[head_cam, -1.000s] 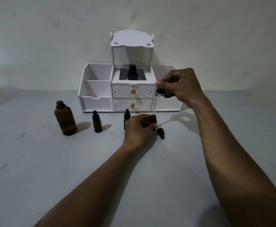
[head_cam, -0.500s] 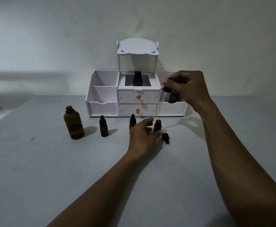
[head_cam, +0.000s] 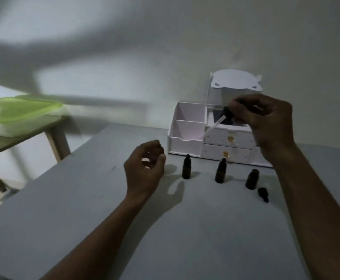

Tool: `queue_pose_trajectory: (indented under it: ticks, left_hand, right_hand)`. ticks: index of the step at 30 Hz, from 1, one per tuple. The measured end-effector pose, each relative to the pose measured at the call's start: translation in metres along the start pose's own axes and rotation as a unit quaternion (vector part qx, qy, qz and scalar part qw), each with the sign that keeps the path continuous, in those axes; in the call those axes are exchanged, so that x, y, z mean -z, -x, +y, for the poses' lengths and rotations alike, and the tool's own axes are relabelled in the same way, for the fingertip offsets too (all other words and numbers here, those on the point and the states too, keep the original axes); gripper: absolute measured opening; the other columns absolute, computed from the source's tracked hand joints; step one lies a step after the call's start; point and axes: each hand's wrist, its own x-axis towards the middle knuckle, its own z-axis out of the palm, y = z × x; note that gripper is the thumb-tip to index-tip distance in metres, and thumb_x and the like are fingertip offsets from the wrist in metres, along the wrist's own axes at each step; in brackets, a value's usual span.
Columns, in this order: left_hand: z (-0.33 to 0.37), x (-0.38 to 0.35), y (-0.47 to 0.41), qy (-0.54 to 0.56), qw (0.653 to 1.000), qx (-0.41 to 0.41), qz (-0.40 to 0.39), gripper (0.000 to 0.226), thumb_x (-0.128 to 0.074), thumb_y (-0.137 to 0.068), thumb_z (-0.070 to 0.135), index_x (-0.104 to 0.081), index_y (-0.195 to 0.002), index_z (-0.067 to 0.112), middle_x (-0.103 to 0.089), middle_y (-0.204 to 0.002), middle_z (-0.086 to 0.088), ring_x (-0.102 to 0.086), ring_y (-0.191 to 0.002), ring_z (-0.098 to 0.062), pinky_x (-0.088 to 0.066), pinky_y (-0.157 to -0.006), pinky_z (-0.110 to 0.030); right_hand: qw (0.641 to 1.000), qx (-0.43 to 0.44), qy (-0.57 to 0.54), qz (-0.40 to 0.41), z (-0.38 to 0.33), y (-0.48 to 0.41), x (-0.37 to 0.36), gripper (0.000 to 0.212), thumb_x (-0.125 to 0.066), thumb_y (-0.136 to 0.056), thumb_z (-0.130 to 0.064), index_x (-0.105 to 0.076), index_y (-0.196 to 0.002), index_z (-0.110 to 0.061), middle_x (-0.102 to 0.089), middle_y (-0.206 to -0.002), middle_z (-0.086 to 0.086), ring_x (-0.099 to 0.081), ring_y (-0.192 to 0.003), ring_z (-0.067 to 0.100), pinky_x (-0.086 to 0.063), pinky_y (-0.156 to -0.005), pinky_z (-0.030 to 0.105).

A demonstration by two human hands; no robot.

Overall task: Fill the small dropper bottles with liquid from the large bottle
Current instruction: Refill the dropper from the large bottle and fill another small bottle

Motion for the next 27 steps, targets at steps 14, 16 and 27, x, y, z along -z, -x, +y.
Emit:
queue_pose_trajectory:
  ticks: [14,16,27]
  left_hand:
    - [-0.059,0.023,-0.031,0.054,0.972,0.139,-0.182,0.050,-0.078,-0.083,0.022,-0.060,-0.129,0.030,-0.068,-0.113,0.010,-0.064,-0.105,0.000,-0.053,-0.083,-0.014]
    - [-0.060,0.023,-0.031,0.052,0.971,0.139,-0.185,0.048,-0.076,-0.084,0.020,-0.061,-0.129,0.028,-0.068,-0.108,0.011,-0.064,-0.097,0.008,-0.050,-0.076,-0.007]
    - [-0.060,0.024,-0.029,0.046,0.970,0.148,-0.185,0.050,-0.074,-0.086,0.022,-0.058,-0.134,0.023,-0.065,-0.113,0.008,-0.062,-0.094,0.006,-0.049,-0.070,-0.005]
  right_hand:
    - [0.998,-0.047,-0.021,-0.022,0.040,-0.003,-0.105,0.014,-0.080,-0.081,-0.015,-0.076,-0.094,-0.012,-0.077,-0.086,0.007,-0.076,-0.082,0.023,-0.062,-0.078,0.042]
    - [0.998,-0.045,-0.010,-0.032,0.043,-0.004,-0.108,0.016,-0.079,-0.082,-0.013,-0.076,-0.096,-0.007,-0.077,-0.086,0.008,-0.076,-0.081,0.021,-0.062,-0.078,0.042]
    - [0.980,-0.010,0.132,-0.147,0.043,-0.012,-0.139,0.019,-0.078,-0.083,-0.022,-0.076,-0.100,-0.013,-0.074,-0.083,-0.009,-0.070,-0.072,-0.005,-0.054,-0.067,0.010]
